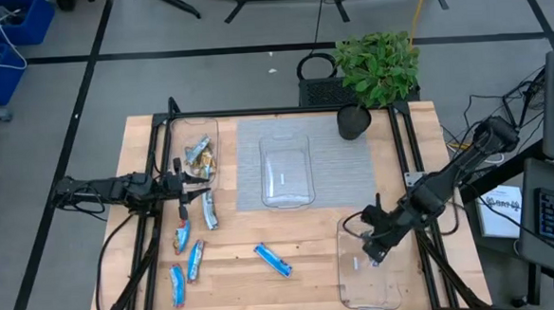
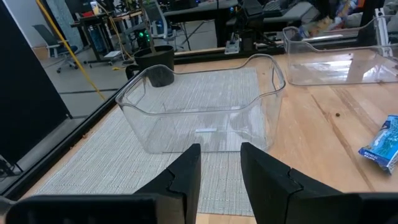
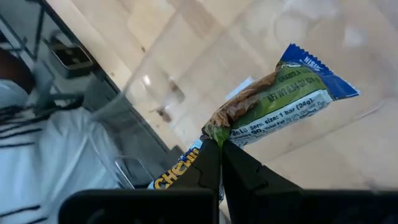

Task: Pick and place Granola Bars by type
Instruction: Put the blue granola bar into the bottom right transparent bin

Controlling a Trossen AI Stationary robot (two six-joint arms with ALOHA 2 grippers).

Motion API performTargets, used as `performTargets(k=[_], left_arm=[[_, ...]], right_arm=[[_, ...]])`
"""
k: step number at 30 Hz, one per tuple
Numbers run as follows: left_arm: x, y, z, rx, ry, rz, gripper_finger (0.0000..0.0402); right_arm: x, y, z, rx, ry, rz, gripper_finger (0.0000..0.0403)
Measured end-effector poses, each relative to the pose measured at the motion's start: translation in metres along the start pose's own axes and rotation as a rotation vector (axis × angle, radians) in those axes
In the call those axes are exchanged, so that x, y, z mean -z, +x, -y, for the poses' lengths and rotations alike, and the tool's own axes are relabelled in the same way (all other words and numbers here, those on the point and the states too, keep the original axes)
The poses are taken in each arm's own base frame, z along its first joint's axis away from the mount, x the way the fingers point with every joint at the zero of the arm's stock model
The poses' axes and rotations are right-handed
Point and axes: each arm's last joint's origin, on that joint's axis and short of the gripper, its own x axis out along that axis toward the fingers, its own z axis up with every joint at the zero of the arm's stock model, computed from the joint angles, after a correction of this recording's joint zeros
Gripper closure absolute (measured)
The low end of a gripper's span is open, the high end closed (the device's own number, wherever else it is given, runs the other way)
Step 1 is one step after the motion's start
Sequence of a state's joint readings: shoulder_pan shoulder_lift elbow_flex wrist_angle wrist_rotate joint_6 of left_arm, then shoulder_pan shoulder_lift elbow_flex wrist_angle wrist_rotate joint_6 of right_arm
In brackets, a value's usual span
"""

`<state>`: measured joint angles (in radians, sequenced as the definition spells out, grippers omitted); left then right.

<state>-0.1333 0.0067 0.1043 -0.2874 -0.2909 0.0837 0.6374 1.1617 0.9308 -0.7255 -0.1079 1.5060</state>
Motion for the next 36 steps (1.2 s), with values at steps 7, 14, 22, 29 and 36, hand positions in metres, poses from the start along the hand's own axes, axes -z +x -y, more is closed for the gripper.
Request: performTargets(k=[7, 14, 22, 29, 36], left_arm=[[0.000, 0.000, 0.000, 0.000, 0.016, 0.000, 0.0282], [0.000, 0.000, 0.000, 0.000, 0.017, 0.000, 0.0282], [0.000, 0.000, 0.000, 0.000, 0.020, 0.001, 0.0282], [0.000, 0.000, 0.000, 0.000, 0.020, 0.001, 0.0282], [0.000, 0.000, 0.000, 0.000, 0.019, 0.001, 0.0282]], right_arm=[[-0.002, 0.041, 0.009, 0.062, 0.011, -0.089, 0.0403], [-0.004, 0.053, 0.025, 0.130, 0.066, -0.087, 0.0395], [-0.005, 0.051, 0.026, 0.114, 0.089, -0.119, 0.0362], [-0.009, 0.049, 0.025, 0.090, 0.086, -0.114, 0.0334], [-0.015, 0.030, 0.009, -0.142, -0.057, 0.031, 0.0323]])
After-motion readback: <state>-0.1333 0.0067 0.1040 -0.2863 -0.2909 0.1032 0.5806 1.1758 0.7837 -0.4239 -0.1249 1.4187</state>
